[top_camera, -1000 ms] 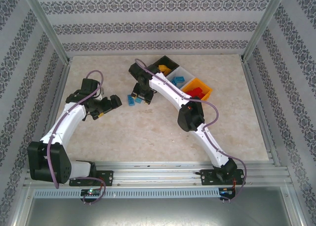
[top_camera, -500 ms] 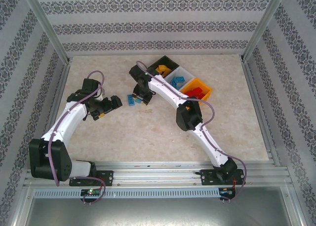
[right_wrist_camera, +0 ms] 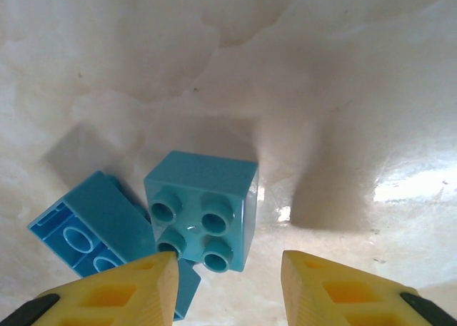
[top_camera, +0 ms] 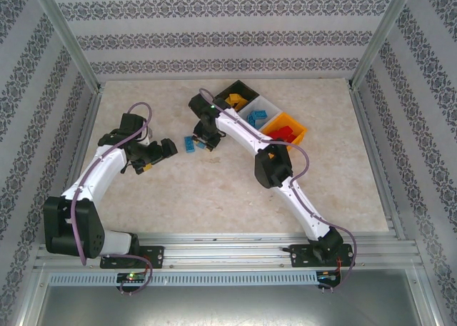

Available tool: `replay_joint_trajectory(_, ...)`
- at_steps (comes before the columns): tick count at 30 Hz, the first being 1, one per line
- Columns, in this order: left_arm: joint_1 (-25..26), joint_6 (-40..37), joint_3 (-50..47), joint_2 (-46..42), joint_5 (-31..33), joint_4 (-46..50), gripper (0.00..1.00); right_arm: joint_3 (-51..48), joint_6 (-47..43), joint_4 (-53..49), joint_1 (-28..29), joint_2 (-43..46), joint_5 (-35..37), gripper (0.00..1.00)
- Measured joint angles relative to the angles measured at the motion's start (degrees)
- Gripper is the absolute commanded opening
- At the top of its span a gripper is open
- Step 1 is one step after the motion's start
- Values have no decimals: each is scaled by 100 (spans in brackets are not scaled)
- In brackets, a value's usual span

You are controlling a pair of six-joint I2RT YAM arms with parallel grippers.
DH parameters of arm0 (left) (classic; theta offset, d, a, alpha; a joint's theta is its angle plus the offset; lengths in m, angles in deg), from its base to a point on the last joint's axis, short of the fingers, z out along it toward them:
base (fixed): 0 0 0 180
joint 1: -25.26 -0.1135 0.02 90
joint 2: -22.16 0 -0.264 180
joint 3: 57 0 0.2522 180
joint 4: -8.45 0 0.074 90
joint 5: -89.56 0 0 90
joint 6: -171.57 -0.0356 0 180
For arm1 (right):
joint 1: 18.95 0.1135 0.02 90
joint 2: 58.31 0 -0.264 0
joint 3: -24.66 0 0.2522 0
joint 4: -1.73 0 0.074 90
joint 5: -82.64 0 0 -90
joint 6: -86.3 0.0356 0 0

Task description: Sort the legos into containers by color

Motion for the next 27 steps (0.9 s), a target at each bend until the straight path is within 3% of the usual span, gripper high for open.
replay_joint_trajectory(8, 0, 0, 0, 87, -92, 0, 100, -1851, -448, 57, -125, 1104, 166, 41)
replay_joint_trajectory(12, 0, 0, 0, 127, -120, -2, 100, -2605, -761, 116, -151, 1690, 243, 48)
replay_joint_trajectory(19, 0, 0, 0, 205, -203, -2, 100, -2267, -1130, 127, -149, 1797, 240, 55)
replay_joint_trajectory(27, 0, 0, 0, 205, -203, 0, 100, -975, -1408, -160, -151, 979, 238, 55)
